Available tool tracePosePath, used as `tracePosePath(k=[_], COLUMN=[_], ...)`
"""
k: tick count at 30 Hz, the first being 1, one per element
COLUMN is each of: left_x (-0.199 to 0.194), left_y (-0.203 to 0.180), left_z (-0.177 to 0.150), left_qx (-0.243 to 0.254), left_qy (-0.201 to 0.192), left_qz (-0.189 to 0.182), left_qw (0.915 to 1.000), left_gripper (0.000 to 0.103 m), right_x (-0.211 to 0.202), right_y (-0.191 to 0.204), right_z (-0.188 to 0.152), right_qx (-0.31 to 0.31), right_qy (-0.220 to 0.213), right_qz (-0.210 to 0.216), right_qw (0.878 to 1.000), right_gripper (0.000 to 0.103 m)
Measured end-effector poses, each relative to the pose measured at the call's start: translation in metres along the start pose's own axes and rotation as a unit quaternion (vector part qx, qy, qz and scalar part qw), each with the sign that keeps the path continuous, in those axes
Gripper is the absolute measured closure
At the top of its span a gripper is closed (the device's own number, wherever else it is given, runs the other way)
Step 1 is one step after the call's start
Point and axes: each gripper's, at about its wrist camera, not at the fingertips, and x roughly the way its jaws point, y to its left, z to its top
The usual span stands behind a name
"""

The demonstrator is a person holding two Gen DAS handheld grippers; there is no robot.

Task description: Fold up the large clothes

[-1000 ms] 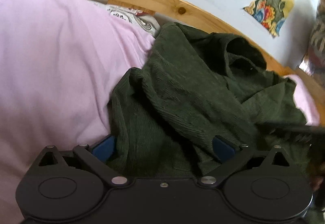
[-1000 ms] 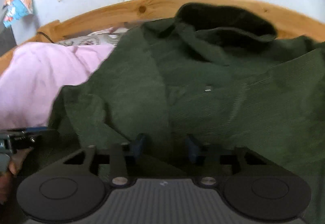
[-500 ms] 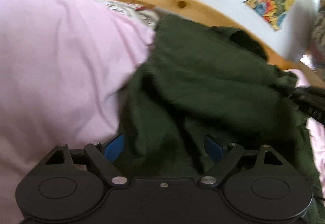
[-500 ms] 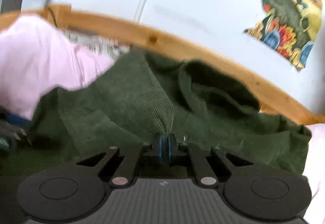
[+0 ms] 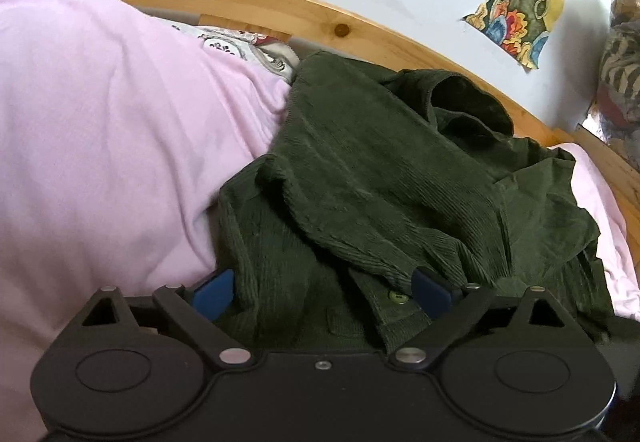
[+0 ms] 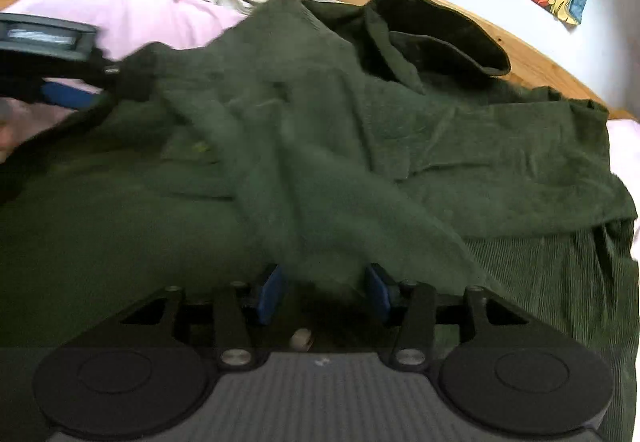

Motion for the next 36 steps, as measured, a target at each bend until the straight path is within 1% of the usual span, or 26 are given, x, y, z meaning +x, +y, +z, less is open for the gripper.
tracePosePath(k=[1,3,5,7,10,11,12,13,14,15,16,17,18,20,21,22,23,24,25,26,28,30,31,33,34,36], left_x=[0.0,0.0,-0.001,-0.001,-0.001,-0.001,-0.001,-0.001,-0.001,-0.002,-0.002,-0.003,-0.005,-0.008,-0.008,-0.009,-0.009,-0.008,-0.008,-0.008,-0.011,-0.013,-0.013,-0.013,-0.012,-0.01], left_y=[0.001,0.004,0.005,0.005,0.003,0.002,0.001,0.0,-0.001,-0.003,-0.004,-0.004,-0.005,-0.005,-0.004,-0.004,-0.004,-0.005,-0.005,-0.006,-0.009,-0.01,-0.011,-0.015,-0.016,-0.019], left_z=[0.0,0.001,0.001,0.001,0.001,0.0,0.0,-0.001,-0.001,-0.001,-0.001,-0.001,-0.001,0.0,0.001,0.001,0.001,0.001,0.0,0.0,-0.001,-0.001,-0.001,-0.003,-0.004,-0.006], left_qx=[-0.004,-0.013,-0.018,-0.019,-0.013,-0.01,-0.007,-0.004,0.0,0.006,0.01,0.013,0.014,0.012,0.009,0.008,0.007,0.007,0.01,0.013,0.02,0.026,0.029,0.039,0.044,0.055], left_qy=[0.001,0.002,0.001,0.001,0.002,0.001,0.001,0.0,0.0,0.0,-0.002,-0.003,-0.005,-0.011,-0.013,-0.013,-0.013,-0.011,-0.01,-0.009,-0.011,-0.013,-0.014,-0.012,-0.011,-0.008], left_qz=[-0.001,-0.004,-0.006,-0.005,-0.004,-0.004,-0.005,-0.006,-0.007,-0.009,-0.008,-0.007,-0.006,-0.008,-0.009,-0.009,-0.008,-0.007,-0.006,-0.003,-0.001,-0.003,-0.004,-0.003,-0.003,-0.001], left_qw=[1.0,0.9999,0.9998,0.9998,0.9999,0.9999,1.0,1.0,1.0,0.9999,0.9999,0.9999,0.9999,0.9998,0.9998,0.9998,0.9999,0.9999,0.9999,0.9999,0.9997,0.9996,0.9995,0.9992,0.999,0.9984], left_gripper=[0.008,0.008,0.008,0.007,0.006,0.005,0.004,0.004,0.003,0.003,0.002,0.002,0.001,0.001,0.001,0.001,0.001,0.001,0.001,0.001,0.001,0.001,0.001,0.001,0.001,0.001], right_x=[-0.011,-0.029,-0.036,-0.027,-0.001,0.009,0.017,0.022,0.019,0.007,-0.01,-0.029,-0.048,-0.069,-0.072,-0.069,-0.066,-0.065,-0.068,-0.073,-0.084,-0.087,-0.084,-0.065,-0.053,-0.015], right_y=[-0.001,-0.009,-0.033,-0.06,-0.097,-0.106,-0.109,-0.108,-0.104,-0.098,-0.091,-0.081,-0.069,-0.042,-0.027,-0.018,-0.016,-0.02,-0.03,-0.041,-0.065,-0.089,-0.098,-0.108,-0.11,-0.111], right_z=[-0.001,0.002,0.012,0.017,0.016,0.012,0.012,0.013,0.015,0.017,0.019,0.021,0.019,0.006,-0.004,-0.016,-0.025,-0.03,-0.032,-0.031,-0.026,-0.016,-0.01,0.005,0.008,0.008], right_qx=[-0.004,-0.009,0.011,0.033,0.073,0.084,0.089,0.092,0.09,0.077,0.056,0.03,-0.011,-0.095,-0.131,-0.152,-0.145,-0.104,-0.043,0.016,0.106,0.17,0.183,0.182,0.174,0.149], right_qy=[-0.011,-0.036,-0.04,-0.013,0.016,0.034,0.051,0.071,0.076,0.061,0.036,0.009,-0.017,-0.045,-0.043,-0.022,0.004,0.019,0.025,0.023,-0.008,-0.037,-0.04,-0.045,-0.037,0.004], right_qz=[-0.001,-0.024,-0.038,-0.03,0.008,0.019,0.032,0.049,0.043,0.029,0.012,-0.015,-0.054,-0.103,-0.12,-0.118,-0.094,-0.059,-0.032,-0.021,-0.008,0.018,0.015,0.0,-0.007,-0.026], right_qw=[1.0,0.999,0.998,0.999,0.997,0.996,0.994,0.992,0.992,0.995,0.998,0.999,0.998,0.989,0.983,0.981,0.985,0.993,0.998,0.999,0.994,0.985,0.982,0.982,0.984,0.988], right_gripper=[0.049,0.042,0.028,0.023,0.023,0.035,0.054,0.096,0.096,0.097,0.097,0.097,0.098,0.097,0.097,0.094,0.089,0.089,0.084,0.067,0.046,0.041,0.039,0.033,0.027,0.027])
